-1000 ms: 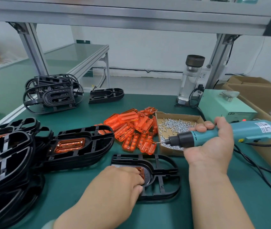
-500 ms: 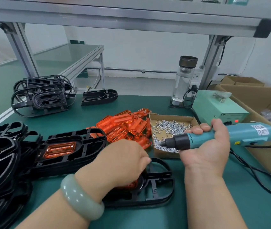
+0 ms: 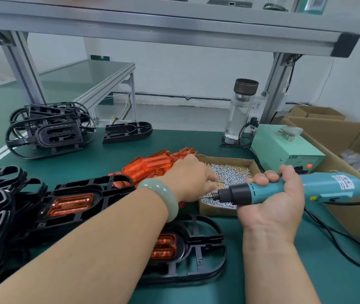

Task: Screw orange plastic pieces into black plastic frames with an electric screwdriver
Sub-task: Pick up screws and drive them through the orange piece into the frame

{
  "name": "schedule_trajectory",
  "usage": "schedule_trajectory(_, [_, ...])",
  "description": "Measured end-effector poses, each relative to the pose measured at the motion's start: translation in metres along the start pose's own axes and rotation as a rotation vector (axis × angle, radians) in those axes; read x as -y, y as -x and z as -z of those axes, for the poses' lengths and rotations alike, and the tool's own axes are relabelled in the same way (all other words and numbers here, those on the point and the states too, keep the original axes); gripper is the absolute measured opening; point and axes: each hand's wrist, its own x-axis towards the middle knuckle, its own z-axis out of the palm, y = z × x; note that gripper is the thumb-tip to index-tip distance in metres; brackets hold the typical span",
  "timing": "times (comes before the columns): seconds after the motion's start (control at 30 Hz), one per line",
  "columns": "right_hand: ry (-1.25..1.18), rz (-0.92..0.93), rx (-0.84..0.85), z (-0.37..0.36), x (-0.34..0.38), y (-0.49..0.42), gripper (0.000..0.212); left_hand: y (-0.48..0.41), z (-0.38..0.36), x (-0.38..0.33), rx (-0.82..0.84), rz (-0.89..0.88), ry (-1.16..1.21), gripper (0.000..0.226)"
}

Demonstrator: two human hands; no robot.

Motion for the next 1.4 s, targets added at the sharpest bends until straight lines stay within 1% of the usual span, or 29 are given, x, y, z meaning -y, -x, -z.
schedule_trajectory(0.1, [-0.006,0.001,0.0,0.0,0.001,-0.001,0.024,-0.008,-0.002,-0.009,0.189,0.058,-0.125,0.031])
schedule_trajectory(0.17, [0.005,0.004,0.008,0.001,0.0,0.0,0.025,-0.014,-0.003,-0.015,0.229,0.145,-0.134,0.026])
schedule_trajectory(0.23, [0.014,0.012,0.012,0.001,-0.001,0.001,0.024,-0.017,-0.003,-0.019,0.201,0.244,-0.056,0.026])
schedule_trajectory(0.27, [0.015,0.015,0.013,0.001,-0.001,0.001,0.023,-0.018,-0.003,-0.02,0.169,0.245,-0.055,0.025])
schedule_trajectory(0.37, [0.01,0.012,0.014,0.0,-0.001,0.0,0.023,-0.018,-0.006,-0.021,0.066,0.144,-0.166,0.024])
schedule_trajectory(0.43, [0.008,0.007,0.015,0.0,-0.001,0.001,0.024,-0.018,-0.009,-0.019,-0.003,0.104,-0.162,0.021])
schedule_trajectory(0.53, [0.014,0.014,0.02,0.0,-0.001,0.0,0.023,-0.016,-0.008,-0.013,-0.084,0.095,0.062,0.019])
schedule_trajectory(0.6, [0.02,0.02,0.021,0.0,-0.001,0.0,0.022,-0.011,-0.005,-0.012,-0.147,0.085,0.206,0.026])
schedule_trajectory(0.67, [0.026,0.02,0.024,0.0,-0.001,0.0,0.022,-0.007,-0.002,-0.012,-0.213,0.091,0.271,0.032])
schedule_trajectory(0.73, [0.027,0.019,0.024,0.0,-0.002,0.001,0.022,-0.005,0.0,-0.012,-0.238,0.113,0.367,0.031])
schedule_trajectory(0.8, [0.028,0.019,0.022,0.0,-0.002,0.001,0.023,-0.004,0.002,-0.011,-0.246,0.182,0.595,0.027])
schedule_trajectory(0.87, [0.033,0.021,0.021,-0.001,-0.003,0.002,0.023,-0.002,0.003,-0.011,-0.299,0.252,0.89,0.019])
schedule_trajectory(0.9, [0.036,0.021,0.025,-0.001,-0.003,0.002,0.024,-0.001,0.004,-0.011,-0.327,0.273,1.006,0.016])
schedule_trajectory(0.93, [0.039,0.02,0.029,-0.001,-0.003,0.003,0.024,0.0,0.005,-0.012,-0.337,0.282,1.074,0.015])
schedule_trajectory(0.97, [0.043,0.017,0.03,-0.001,-0.004,0.003,0.024,0.0,0.006,-0.012,-0.326,0.278,1.082,0.013])
schedule_trajectory(1.1, [0.058,0.005,0.03,-0.001,-0.006,0.004,0.023,-0.002,0.009,-0.017,-0.234,0.241,0.898,0.012])
schedule_trajectory(1.33, [0.052,-0.003,0.028,-0.002,-0.005,0.004,0.024,0.006,0.016,-0.013,-0.248,0.245,0.914,0.018])
schedule_trajectory(1.4, [0.048,-0.003,0.028,-0.002,-0.005,0.005,0.025,0.015,0.018,-0.013,-0.286,0.23,0.987,0.016])
